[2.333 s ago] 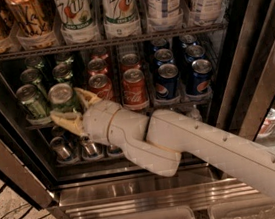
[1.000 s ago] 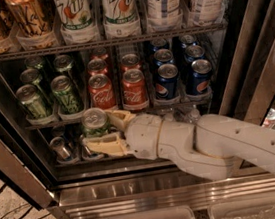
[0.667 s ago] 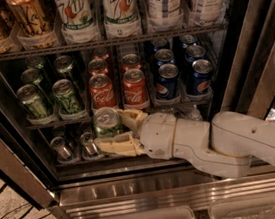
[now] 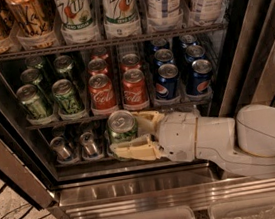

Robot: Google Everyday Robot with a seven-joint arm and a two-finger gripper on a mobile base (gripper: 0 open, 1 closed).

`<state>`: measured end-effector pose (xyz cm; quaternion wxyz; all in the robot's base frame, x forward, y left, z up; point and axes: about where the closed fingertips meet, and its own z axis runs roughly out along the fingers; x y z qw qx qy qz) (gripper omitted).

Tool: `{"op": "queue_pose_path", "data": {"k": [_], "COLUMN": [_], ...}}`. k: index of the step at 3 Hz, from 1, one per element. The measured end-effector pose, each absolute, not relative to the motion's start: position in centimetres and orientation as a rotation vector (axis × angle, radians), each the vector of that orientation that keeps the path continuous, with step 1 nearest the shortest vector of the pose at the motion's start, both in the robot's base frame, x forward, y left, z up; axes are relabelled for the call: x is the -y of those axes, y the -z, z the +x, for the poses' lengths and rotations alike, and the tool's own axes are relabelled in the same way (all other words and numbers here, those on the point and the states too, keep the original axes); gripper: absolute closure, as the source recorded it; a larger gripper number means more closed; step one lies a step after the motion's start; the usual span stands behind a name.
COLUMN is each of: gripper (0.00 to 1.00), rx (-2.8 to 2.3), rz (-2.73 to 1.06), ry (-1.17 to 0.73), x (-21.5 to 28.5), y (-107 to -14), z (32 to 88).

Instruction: Pick green can from middle shelf of fridge

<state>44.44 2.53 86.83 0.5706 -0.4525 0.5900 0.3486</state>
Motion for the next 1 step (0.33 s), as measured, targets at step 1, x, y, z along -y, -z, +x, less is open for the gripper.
{"op": "queue_pose_path", "data": {"k": [1], "gripper": [1.0], "rx": [-1.387], "rz": [-1.063], "ry": [-0.819], "x": [-2.48], "y": [-86.86], "z": [44.38]}}
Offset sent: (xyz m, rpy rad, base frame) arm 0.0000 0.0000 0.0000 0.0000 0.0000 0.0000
